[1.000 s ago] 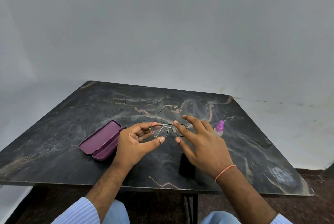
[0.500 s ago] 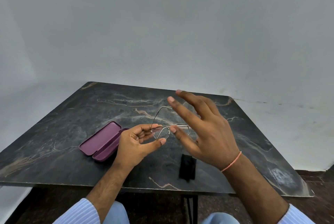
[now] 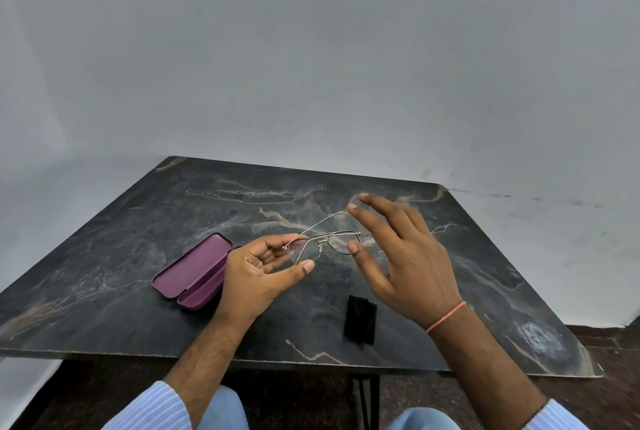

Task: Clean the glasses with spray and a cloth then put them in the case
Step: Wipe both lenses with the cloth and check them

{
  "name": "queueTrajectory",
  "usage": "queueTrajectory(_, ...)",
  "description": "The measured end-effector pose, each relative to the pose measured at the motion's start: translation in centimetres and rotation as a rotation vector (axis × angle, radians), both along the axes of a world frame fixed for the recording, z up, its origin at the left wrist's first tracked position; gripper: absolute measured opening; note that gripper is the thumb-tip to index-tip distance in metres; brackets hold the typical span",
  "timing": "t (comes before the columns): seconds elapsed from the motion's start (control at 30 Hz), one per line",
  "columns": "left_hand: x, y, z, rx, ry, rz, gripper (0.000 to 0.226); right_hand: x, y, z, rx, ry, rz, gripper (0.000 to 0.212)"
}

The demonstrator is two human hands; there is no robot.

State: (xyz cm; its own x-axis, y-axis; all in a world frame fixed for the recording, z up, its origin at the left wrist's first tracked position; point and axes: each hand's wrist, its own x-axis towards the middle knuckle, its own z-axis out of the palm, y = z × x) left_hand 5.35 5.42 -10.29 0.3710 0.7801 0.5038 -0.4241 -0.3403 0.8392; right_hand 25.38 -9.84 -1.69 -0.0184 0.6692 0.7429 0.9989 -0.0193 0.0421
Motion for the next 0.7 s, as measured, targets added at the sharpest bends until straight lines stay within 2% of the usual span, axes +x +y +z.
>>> queueTrajectory(0.4,-0.1,0.6,-0.2,0.004,-0.024,0.054,0.056,0.7,0.6,-4.9,-0.091,0.067,-0.051,0.056)
queueTrajectory(0.7,0.0,0.9,-0.4,-0.007,-0.046,0.029,0.051,0.4,0.8,-6.5,-0.139,0.175,-0.032,0.062)
